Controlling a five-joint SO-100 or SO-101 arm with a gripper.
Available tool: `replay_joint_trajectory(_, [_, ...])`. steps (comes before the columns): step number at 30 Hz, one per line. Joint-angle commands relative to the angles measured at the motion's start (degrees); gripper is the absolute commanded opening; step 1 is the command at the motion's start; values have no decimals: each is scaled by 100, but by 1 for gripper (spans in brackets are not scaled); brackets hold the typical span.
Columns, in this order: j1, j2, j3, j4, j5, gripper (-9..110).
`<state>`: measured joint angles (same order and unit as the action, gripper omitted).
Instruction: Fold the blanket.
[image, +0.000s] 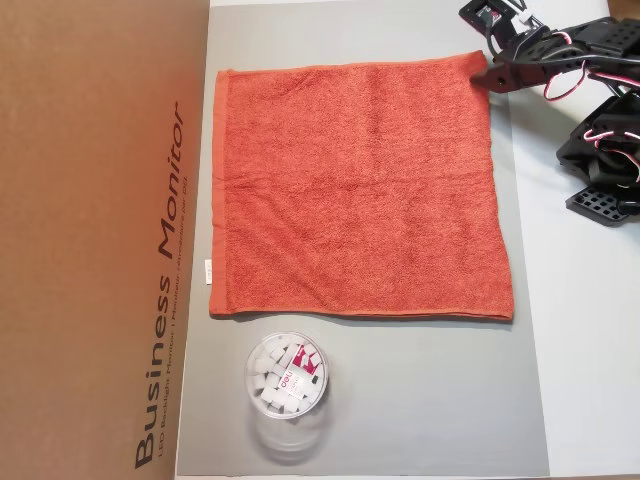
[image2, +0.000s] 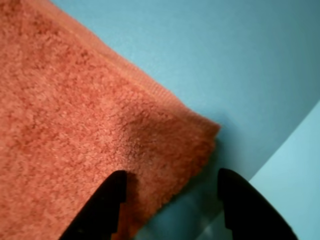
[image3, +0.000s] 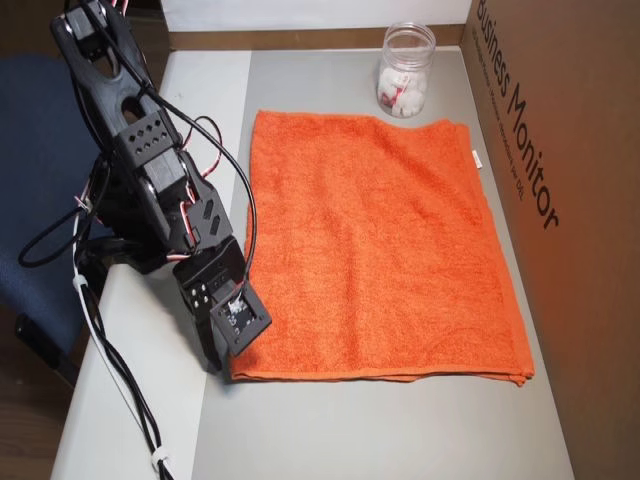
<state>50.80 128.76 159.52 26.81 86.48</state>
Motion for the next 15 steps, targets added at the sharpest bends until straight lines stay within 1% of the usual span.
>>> replay_joint_trajectory(1, [97, -308, -396, -237, 0, 19])
replay_joint_trajectory(8, [35, -888, -650, -316, 18, 18])
replay_joint_trajectory(15, [-88, -1081, -703, -316, 9, 18])
